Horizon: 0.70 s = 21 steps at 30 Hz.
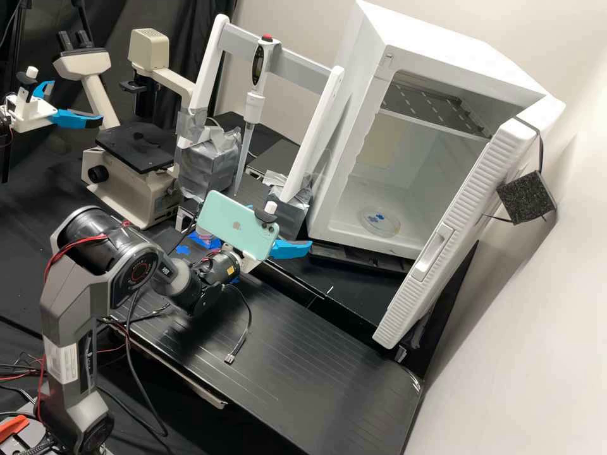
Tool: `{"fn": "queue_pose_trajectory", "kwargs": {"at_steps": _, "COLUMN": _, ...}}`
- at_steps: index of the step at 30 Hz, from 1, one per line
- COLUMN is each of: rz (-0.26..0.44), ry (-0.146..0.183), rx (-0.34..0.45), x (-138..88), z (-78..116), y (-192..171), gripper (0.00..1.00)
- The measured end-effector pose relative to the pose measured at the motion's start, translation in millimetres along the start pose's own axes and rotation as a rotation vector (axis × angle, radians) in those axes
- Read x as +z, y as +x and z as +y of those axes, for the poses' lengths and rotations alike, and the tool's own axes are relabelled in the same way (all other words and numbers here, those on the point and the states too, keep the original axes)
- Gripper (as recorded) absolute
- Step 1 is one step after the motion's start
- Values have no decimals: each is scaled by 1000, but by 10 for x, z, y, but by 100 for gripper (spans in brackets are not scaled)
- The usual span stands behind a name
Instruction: Close the door
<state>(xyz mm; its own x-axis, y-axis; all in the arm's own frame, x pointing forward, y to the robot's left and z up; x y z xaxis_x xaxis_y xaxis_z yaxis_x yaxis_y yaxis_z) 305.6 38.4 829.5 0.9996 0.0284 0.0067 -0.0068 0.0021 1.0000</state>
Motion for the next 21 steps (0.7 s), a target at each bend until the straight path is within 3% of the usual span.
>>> {"fn": "queue_pose_trajectory", "kwargs": {"at_steps": 8, "rz": 0, "ry": 0, "rx": 0, "x": 0, "z": 0, "y": 0, "gripper": 100}}
{"fn": "queue_pose_trajectory", "kwargs": {"at_steps": 12, "rz": 14, "ry": -7, "rx": 3, "x": 56, "z": 33, "y": -164, "gripper": 100}}
{"fn": "queue_pose_trajectory", "kwargs": {"at_steps": 17, "rz": 98, "ry": 29, "rx": 87, "x": 85, "z": 236, "y": -556, "gripper": 100}}
{"fn": "queue_pose_trajectory", "kwargs": {"at_steps": 21, "rz": 166, "ry": 49, "rx": 205, "x": 54, "z": 481, "y": -896, "gripper": 100}}
